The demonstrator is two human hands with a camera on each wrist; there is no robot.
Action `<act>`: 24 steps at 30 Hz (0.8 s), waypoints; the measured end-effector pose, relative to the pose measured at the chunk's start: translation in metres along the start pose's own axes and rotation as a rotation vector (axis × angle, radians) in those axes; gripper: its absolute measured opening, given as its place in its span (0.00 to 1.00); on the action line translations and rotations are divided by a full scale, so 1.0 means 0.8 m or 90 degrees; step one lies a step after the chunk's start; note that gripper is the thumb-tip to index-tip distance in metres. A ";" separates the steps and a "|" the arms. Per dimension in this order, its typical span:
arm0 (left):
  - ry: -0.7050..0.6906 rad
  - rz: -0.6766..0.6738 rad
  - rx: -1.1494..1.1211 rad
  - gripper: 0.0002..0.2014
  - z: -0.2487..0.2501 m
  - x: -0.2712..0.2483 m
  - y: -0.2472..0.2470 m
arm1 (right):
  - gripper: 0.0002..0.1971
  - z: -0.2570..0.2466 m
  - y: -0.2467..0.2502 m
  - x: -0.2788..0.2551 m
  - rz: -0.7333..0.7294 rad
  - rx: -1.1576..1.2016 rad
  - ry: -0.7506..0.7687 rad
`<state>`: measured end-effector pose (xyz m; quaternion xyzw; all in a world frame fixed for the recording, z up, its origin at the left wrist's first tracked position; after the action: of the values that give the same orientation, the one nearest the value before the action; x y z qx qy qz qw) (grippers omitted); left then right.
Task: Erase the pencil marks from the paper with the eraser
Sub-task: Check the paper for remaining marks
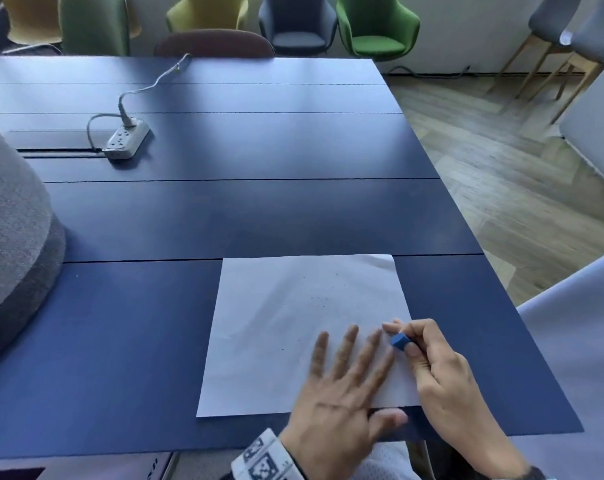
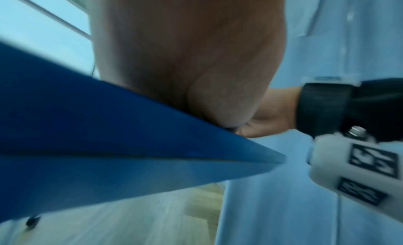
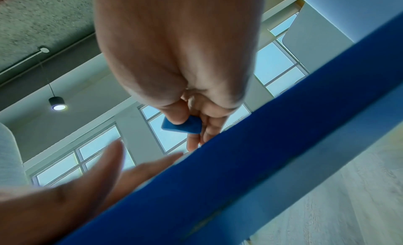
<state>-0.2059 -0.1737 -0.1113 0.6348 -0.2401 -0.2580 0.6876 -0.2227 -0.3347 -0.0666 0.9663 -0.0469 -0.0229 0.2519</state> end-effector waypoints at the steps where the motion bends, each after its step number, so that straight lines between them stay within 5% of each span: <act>1: 0.043 0.005 -0.007 0.37 -0.016 -0.005 0.001 | 0.12 0.001 -0.001 0.000 -0.003 -0.002 -0.005; 7: 0.305 0.035 -0.012 0.40 -0.117 -0.045 0.003 | 0.11 0.004 -0.001 0.000 -0.017 0.002 -0.016; 9: 0.233 0.053 -0.031 0.38 -0.097 -0.040 0.007 | 0.11 0.006 -0.002 0.000 -0.016 -0.002 -0.012; 11: 0.043 0.058 -0.024 0.35 -0.056 -0.031 0.008 | 0.10 0.007 -0.002 -0.001 -0.011 -0.001 -0.011; 13: -0.053 0.013 0.019 0.33 -0.030 -0.028 0.008 | 0.11 0.006 -0.003 -0.001 -0.011 -0.003 -0.003; 21: 0.343 0.003 0.019 0.40 -0.127 -0.081 0.009 | 0.13 0.005 -0.008 -0.003 -0.005 0.011 -0.016; 22: 0.341 0.005 0.005 0.40 -0.125 -0.082 0.012 | 0.13 0.005 -0.009 -0.003 -0.006 0.010 -0.017; 24: 0.203 0.009 0.013 0.38 -0.108 -0.081 0.016 | 0.15 0.004 -0.009 -0.003 -0.004 -0.008 -0.009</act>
<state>-0.1970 -0.0658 -0.1057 0.6732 -0.1350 -0.1466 0.7121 -0.2247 -0.3295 -0.0728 0.9647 -0.0459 -0.0309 0.2576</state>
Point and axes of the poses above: each hand's wrist, its own x-axis towards the middle knuckle, its own y-axis out of the back of the hand, z = x × y, the point moved 1 cm from there along x, towards the middle knuckle, and after that the axes turned 3 degrees about -z, right-handed, at the moved point
